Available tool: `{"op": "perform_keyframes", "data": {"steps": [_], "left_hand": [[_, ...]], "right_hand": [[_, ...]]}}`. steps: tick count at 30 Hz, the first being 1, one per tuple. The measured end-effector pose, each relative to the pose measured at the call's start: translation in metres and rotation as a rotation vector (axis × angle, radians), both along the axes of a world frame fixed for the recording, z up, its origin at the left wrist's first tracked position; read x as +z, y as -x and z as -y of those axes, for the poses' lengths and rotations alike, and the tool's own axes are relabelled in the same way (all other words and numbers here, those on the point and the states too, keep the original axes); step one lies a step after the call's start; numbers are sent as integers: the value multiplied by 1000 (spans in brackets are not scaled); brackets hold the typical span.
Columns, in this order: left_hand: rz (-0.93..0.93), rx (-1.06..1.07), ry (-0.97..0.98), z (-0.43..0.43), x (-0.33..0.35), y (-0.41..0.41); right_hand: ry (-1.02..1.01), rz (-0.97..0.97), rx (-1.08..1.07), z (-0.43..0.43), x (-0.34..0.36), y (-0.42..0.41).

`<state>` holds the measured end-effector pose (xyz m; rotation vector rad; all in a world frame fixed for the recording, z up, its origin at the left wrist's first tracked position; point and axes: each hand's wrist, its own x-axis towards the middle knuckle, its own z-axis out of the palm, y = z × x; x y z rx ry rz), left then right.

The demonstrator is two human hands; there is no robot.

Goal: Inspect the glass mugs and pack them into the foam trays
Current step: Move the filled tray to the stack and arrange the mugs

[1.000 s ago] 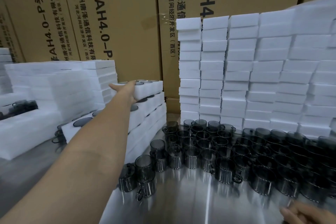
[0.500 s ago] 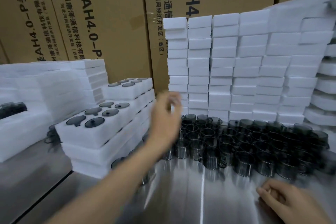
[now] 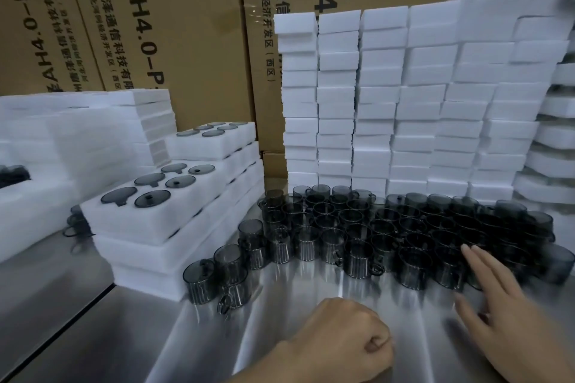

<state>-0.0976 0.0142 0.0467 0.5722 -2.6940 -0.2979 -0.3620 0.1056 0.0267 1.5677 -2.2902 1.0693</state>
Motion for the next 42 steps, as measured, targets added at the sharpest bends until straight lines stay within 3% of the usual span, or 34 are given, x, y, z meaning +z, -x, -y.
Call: {"op": "perform_keyframes", "data": {"steps": [10, 18, 25, 31, 42], "left_hand": [[-18, -41, 99, 15, -20, 6], [33, -37, 106, 13, -17, 7], [39, -20, 114, 13, -16, 7], [30, 12, 100, 11, -18, 6], [36, 28, 64, 9, -15, 5]], "right_hand": [[-210, -93, 26, 0, 0, 6], [-43, -34, -17, -2, 1, 6], [-49, -39, -54, -1, -2, 8], [-187, -23, -46, -2, -4, 8], [-133, 114, 53, -14, 0, 2]]}}
